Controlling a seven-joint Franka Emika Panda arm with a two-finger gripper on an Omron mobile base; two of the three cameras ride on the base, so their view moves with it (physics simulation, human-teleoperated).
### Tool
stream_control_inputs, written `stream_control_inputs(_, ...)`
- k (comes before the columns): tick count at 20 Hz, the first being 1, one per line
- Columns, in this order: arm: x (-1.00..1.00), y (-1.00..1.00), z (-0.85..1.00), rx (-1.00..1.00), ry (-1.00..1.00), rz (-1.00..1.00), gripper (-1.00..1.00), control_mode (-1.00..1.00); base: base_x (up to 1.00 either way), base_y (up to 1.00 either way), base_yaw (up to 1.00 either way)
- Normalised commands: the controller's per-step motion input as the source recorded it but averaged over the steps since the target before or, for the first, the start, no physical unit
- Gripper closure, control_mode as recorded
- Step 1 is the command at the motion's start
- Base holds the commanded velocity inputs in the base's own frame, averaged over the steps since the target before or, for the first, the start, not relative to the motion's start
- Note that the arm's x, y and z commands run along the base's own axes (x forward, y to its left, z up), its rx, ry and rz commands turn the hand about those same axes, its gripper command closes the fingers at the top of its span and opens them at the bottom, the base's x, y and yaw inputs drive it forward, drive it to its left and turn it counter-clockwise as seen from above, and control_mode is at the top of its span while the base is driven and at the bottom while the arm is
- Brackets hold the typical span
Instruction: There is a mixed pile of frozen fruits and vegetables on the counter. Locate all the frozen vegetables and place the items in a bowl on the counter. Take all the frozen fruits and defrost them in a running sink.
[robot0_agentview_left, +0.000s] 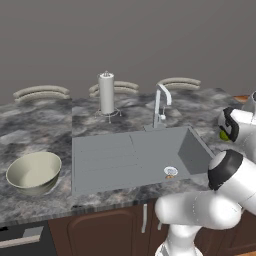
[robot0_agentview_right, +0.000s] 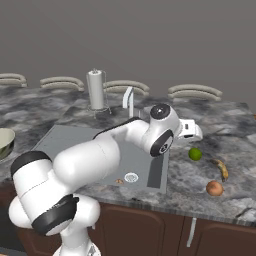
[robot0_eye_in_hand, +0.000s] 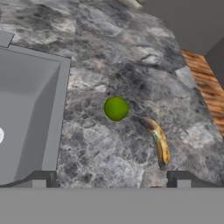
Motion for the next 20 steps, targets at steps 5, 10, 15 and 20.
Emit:
stream_control_inputs(5, 0.03, -0.27, 0.0, 0.01, 0.01, 0.0, -1.0, -1.0, 0.0, 0.0, 0.0)
stream_control_inputs(10, 0.02, -0.31, 0.0, 0.05, 0.06, 0.0, -1.0, -1.0, 0.0, 0.0, 0.0)
stream_control_inputs(15, 0.02, -0.31, 0.0, 0.06, 0.09, 0.0, -1.0, -1.0, 0.0, 0.0, 0.0)
stream_control_inputs(20, 0.05, -0.28, 0.0, 0.04, 0.09, 0.02, -1.0, -1.0, 0.0, 0.0, 0.0)
